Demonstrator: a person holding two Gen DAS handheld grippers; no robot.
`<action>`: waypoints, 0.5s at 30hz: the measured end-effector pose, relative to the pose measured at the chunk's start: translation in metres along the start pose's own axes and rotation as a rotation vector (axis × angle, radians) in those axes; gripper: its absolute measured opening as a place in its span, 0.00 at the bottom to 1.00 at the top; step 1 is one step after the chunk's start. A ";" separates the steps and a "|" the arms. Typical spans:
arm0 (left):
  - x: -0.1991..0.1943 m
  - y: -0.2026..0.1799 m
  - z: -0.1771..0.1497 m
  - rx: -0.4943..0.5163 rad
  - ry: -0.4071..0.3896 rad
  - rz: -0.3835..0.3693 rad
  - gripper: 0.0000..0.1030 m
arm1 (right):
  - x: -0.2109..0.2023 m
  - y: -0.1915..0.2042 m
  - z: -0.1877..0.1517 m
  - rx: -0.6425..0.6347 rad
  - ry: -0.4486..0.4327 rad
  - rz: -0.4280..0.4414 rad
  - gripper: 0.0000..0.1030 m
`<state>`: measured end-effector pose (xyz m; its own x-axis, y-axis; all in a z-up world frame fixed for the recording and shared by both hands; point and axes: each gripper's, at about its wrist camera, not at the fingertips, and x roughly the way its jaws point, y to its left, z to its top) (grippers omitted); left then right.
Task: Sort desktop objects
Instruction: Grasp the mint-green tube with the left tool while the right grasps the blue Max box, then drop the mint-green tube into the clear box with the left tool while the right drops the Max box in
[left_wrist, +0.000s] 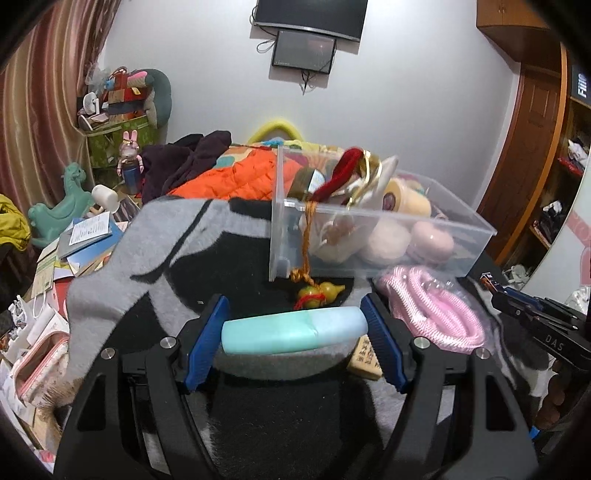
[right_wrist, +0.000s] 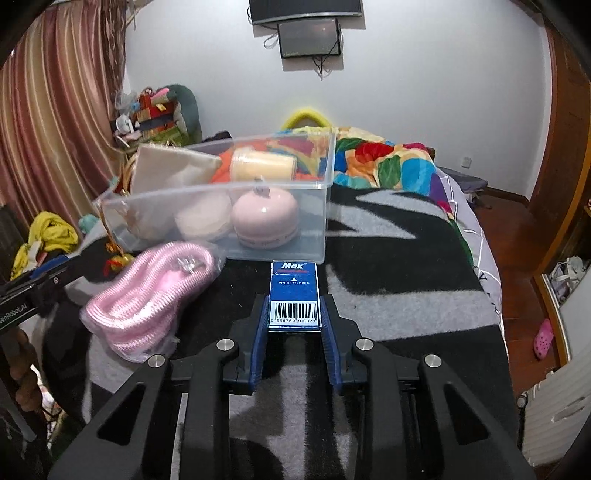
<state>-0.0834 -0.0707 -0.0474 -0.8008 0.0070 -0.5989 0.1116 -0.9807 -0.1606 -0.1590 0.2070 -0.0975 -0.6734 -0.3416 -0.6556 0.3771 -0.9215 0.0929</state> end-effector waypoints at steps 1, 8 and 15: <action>-0.002 0.000 0.002 0.003 -0.004 -0.006 0.71 | -0.002 0.000 0.003 0.004 -0.009 0.002 0.24; -0.015 0.000 0.023 0.012 -0.059 -0.030 0.71 | -0.013 -0.001 0.018 0.016 -0.058 0.021 0.24; -0.013 -0.003 0.052 0.033 -0.091 -0.052 0.71 | -0.022 0.000 0.032 -0.016 -0.091 0.008 0.24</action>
<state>-0.1035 -0.0782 0.0015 -0.8554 0.0413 -0.5164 0.0505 -0.9854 -0.1625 -0.1643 0.2085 -0.0589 -0.7252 -0.3654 -0.5836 0.3924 -0.9158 0.0858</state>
